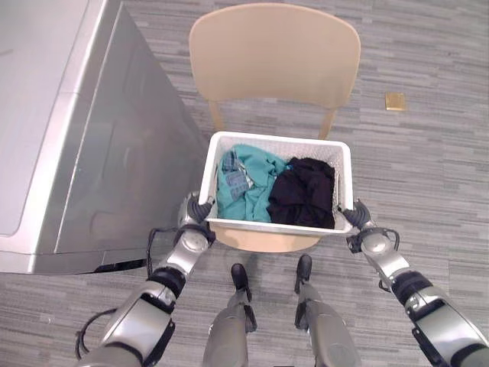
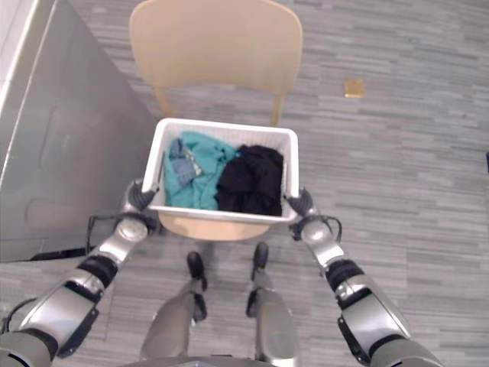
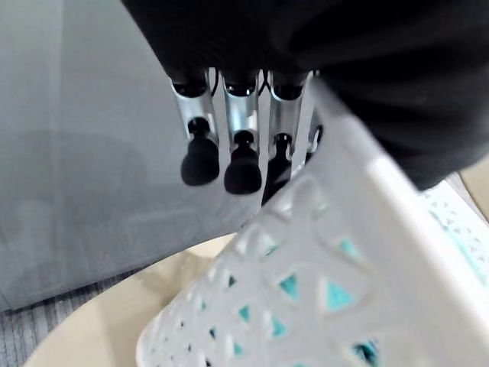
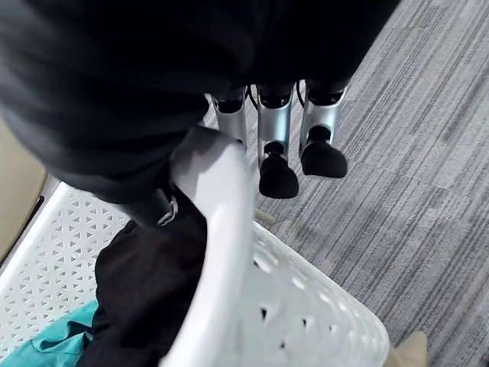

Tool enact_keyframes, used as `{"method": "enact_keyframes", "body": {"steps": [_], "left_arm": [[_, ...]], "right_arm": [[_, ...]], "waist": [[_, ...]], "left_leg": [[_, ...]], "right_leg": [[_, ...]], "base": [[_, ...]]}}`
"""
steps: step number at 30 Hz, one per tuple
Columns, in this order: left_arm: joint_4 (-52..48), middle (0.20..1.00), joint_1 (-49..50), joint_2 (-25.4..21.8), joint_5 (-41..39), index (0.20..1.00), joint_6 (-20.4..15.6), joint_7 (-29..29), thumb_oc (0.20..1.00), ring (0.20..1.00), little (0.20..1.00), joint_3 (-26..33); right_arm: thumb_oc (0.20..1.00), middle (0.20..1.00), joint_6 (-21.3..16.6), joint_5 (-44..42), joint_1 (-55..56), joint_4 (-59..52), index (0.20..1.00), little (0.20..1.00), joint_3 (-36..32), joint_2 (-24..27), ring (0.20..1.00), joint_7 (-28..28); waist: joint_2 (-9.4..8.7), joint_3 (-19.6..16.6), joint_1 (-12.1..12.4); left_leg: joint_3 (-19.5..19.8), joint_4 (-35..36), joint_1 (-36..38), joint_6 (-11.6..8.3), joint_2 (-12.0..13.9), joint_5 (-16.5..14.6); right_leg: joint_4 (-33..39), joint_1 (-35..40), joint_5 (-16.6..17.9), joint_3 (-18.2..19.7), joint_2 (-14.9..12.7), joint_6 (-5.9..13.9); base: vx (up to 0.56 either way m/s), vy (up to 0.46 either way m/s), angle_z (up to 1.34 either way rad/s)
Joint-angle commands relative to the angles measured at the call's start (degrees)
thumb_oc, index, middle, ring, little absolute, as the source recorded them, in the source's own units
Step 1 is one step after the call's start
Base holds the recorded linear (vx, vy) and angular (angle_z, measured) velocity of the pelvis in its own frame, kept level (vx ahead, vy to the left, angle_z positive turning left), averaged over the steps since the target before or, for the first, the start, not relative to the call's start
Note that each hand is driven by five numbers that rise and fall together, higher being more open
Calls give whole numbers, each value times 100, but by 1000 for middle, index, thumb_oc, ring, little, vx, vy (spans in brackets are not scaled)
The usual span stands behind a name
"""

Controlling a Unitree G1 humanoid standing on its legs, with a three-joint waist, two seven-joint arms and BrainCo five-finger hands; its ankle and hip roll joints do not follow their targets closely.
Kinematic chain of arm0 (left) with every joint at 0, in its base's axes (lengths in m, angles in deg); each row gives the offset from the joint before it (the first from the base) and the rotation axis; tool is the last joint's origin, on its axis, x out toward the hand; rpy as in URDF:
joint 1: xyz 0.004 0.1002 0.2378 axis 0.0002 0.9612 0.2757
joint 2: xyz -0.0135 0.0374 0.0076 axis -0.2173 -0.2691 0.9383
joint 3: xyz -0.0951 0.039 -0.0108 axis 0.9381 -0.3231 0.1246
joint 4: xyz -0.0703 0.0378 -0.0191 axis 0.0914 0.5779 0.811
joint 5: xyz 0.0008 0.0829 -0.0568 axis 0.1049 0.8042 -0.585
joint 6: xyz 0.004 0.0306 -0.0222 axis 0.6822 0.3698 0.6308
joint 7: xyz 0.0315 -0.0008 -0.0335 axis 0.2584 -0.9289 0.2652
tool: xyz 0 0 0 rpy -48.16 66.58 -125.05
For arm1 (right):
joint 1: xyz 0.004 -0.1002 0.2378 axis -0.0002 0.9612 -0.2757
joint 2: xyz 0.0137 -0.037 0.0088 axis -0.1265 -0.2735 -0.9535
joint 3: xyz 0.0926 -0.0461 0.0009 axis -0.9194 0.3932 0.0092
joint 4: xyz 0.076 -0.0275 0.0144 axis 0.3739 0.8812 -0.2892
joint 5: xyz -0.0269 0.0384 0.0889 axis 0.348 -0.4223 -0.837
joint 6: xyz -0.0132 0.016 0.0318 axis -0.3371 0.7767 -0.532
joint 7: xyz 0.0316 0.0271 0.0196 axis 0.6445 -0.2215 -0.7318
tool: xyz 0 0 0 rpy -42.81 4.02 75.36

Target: Grab the laundry basket,head to the washer,open it,put in the laundry and shut it.

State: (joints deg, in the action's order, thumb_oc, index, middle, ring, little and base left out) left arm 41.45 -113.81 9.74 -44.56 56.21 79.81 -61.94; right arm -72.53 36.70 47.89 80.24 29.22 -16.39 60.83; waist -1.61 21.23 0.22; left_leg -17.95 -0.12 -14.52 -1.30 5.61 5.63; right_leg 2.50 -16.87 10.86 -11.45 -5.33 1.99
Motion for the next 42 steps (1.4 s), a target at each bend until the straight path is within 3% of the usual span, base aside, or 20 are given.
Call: {"method": "enact_keyframes", "body": {"steps": [1, 8, 10, 25, 28, 29, 30, 32, 33, 35, 36, 38, 39, 42], "left_arm": [[-290, 1000, -549, 598, -25, 1000, -607, 85, 1000, 1000, 1000, -333], [-1203, 1000, 748, 709, -245, 1000, -703, 49, 1000, 1000, 1000, -5], [-1628, 1000, 1345, 660, -318, 1000, -722, -87, 1000, 1000, 1000, 195], [-2650, 1000, 3120, 172, -203, 1000, -645, -871, 1000, 1000, 1000, 1067], [-2676, 1000, 3270, 91, -204, 1000, -586, -991, 1000, 1000, 1000, 1178], [-2628, 1000, 3355, 21, -94, 1000, -558, -1115, 1000, 1000, 1000, 1168], [-2628, 1000, 3353, 21, -94, 1000, -558, -1115, 1000, 1000, 1000, 1169], [-2474, 1000, 3619, -46, 59, 1000, -534, -1282, 1000, 1000, 1000, 1209], [-2476, 1000, 3620, -45, 59, 1000, -533, -1283, 1000, 1000, 1000, 1210], [-2255, 1000, 3707, -39, 82, 1000, -550, -1329, 1000, 1000, 1000, 1254], [-1853, 1000, 3755, 5, 120, 1000, -519, -1332, 1000, 1000, 1000, 1280], [-1734, 1000, 3758, 51, 112, 1000, -507, -1335, 1000, 1000, 1000, 1293], [-1320, 1000, 3691, 183, 32, 1000, -499, -1287, 1000, 1000, 1000, 1307], [-876, 1000, 3602, 323, 23, 1000, -496, -1210, 1000, 1000, 1000, 1305]], "right_arm": [[1000, 1000, -602, -156, -368, -305, 1000, 1000, 440, -777, 1000, -101], [1000, 1000, -593, -34, 569, -885, 1000, 1000, 287, -658, 1000, -186], [1000, 1000, -593, 5, 1069, -1211, 1000, 1000, 69, -546, 1000, -267], [1000, 1000, -569, 581, 2863, -1997, 1000, 1000, -989, 119, 1000, -839], [1000, 1000, -550, 687, 3067, -1959, 1000, 1000, -1034, 118, 1000, -987], [1000, 1000, -569, 670, 3193, -1891, 1000, 1000, -1050, 71, 1000, -1096], [1000, 1000, -570, 670, 3190, -1890, 1000, 1000, -1050, 71, 1000, -1096], [1000, 1000, -618, 697, 3458, -1703, 1000, 1000, -1074, 50, 1000, -1214], [1000, 1000, -617, 697, 3458, -1703, 1000, 1000, -1074, 51, 1000, -1214], [1000, 1000, -607, 639, 3440, -1369, 1000, 1000, -974, 7, 1000, -1245], [1000, 1000, -612, 596, 3428, -1196, 1000, 1000, -918, -35, 1000, -1240], [1000, 1000, -608, 593, 3419, -1170, 1000, 1000, -899, -28, 1000, -1253], [1000, 1000, -587, 611, 3360, -1058, 1000, 1000, -828, 15, 1000, -1236], [1000, 1000, -576, 613, 3307, -986, 1000, 1000, -743, 12, 1000, -1234]], "waist": [[-62, -37, 156], [-63, -169, 164], [-115, -293, 157], [-185, -967, 69], [-144, -904, 65], [-101, -818, 25], [-98, -834, 33], [-82, -870, 41], [-70, -886, 50], [-135, -882, 189], [-127, -918, 269], [-88, -923, 268], [-16, -830, 289], [17, -762, 227]], "left_leg": [[282, -357, -298, -244, 110, -341], [262, -184, 156, -241, 60, -431], [203, -206, 288, -162, 15, -423], [162, 48, 1389, -10, -165, -727], [151, 200, 1437, 27, -140, -614], [227, 208, 1403, 55, -102, -521], [219, 206, 1380, 53, -93, -513], [330, 244, 1263, 60, -111, -383], [324, 242, 1242, 56, -92, -376], [424, 186, 914, -100, -79, -73], [419, 161, 637, -272, 22, 165], [414, 197, 596, -336, 76, 238], [392, 182, 456, -459, 160, 360], [296, 79, 489, -418, 206, 211]], "right_leg": [[-755, 45, -1280, 83, -376, 467], [-695, 431, -1345, 77, -399, 458], [-698, 562, -1290, 38, -404, 419], [-670, 1479, -1487, -89, -420, 563], [-1163, 1281, -1482, 21, -404, 638], [-1784, 1174, -1729, 314, -243, 657], [-1778, 1150, -1713, 322, -233, 651], [-2293, 1351, -2111, 692, 113, 575], [-2272, 1336, -2085, 697, 132, 567], [-1743, 1711, -2292, 694, 286, 324], [-1104, 1892, -2344, 671, 429, 141], [-940, 1902, -2304, 614, 485, 108], [-800, 1898, -2230, 460, 467, 79], [-760, 1832, -2134, 243, 362, 89]], "base": [[13, -1, 7], [57, 13, 8], [27, -9, 11], [47, 27, 0], [-162, 13, -6], [-219, -12, -2], [-236, -34, 8], [-198, -91, 13], [-160, -159, 21], [-208, -243, 29], [-222, -233, 21], [-184, -139, 15], [-255, -68, 31], [-175, 14, 44]]}}
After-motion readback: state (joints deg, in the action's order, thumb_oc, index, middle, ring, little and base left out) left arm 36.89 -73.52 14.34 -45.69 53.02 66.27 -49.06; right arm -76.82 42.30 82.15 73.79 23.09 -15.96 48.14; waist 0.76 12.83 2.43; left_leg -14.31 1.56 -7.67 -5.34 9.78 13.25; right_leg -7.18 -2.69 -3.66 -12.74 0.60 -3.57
